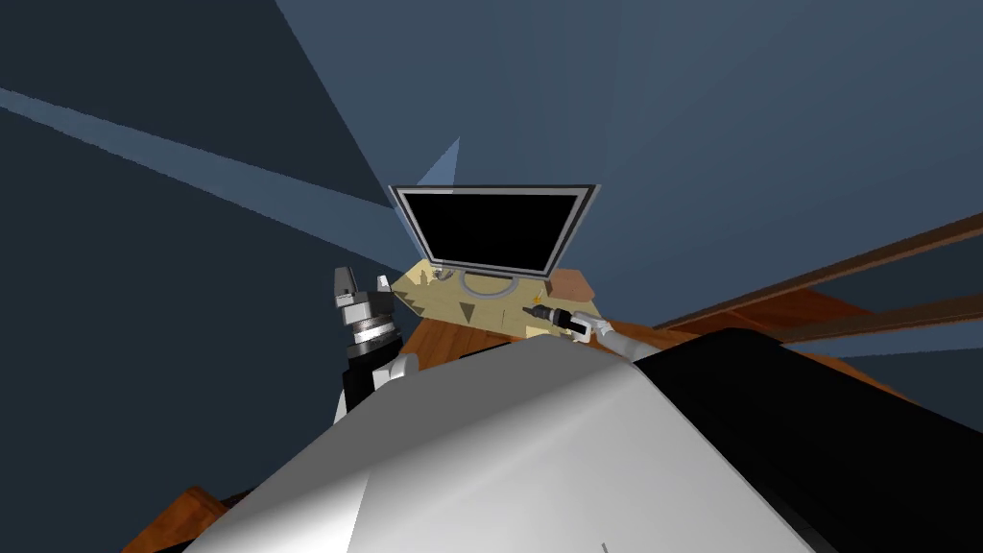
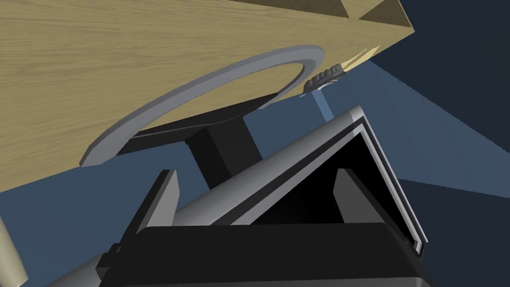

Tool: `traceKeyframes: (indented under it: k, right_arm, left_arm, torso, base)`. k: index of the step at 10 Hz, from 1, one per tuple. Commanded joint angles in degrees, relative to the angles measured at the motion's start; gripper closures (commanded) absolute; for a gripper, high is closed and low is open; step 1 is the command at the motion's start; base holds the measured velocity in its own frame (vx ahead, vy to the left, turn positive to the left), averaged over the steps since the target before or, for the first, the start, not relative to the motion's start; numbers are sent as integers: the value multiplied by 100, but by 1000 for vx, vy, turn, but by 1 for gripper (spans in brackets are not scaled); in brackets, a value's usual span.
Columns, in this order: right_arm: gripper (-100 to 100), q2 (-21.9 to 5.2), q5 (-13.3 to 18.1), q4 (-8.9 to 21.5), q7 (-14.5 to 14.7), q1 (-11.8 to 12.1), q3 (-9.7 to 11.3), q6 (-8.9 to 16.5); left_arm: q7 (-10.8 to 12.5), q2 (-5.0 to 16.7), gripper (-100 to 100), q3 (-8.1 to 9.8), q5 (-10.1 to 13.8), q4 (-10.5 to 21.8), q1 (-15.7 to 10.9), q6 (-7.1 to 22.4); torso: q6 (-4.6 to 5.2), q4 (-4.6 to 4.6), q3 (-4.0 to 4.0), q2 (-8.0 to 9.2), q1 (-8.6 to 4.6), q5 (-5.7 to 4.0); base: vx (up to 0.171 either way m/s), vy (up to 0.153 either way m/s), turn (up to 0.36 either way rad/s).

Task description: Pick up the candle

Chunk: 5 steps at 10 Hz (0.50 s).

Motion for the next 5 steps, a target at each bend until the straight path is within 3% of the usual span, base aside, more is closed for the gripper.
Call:
traceKeyframes:
  k: [1,2,5]
  right_arm:
    - [-100,-281,138,286,39,8,221,-23]
    - [-100,-281,138,360,39,8,221,-23]
    - [-100,-662,283,787,26,-83,513,-102]
  left_arm:
    - [0,0,0,0,0,0,0,0]
    - [0,0,0,0,0,0,0,0]
    - [0,0,0,1,0,0,1,0]
  torso:
    - [0,0,0,0,0,0]
    - [0,0,-1,-1,-3,-1]
    - [5,0,-1,-1,2,-1]
  base:
    - [19,-23,319]
    - [17,-23,101]
    - [17,-12,144]
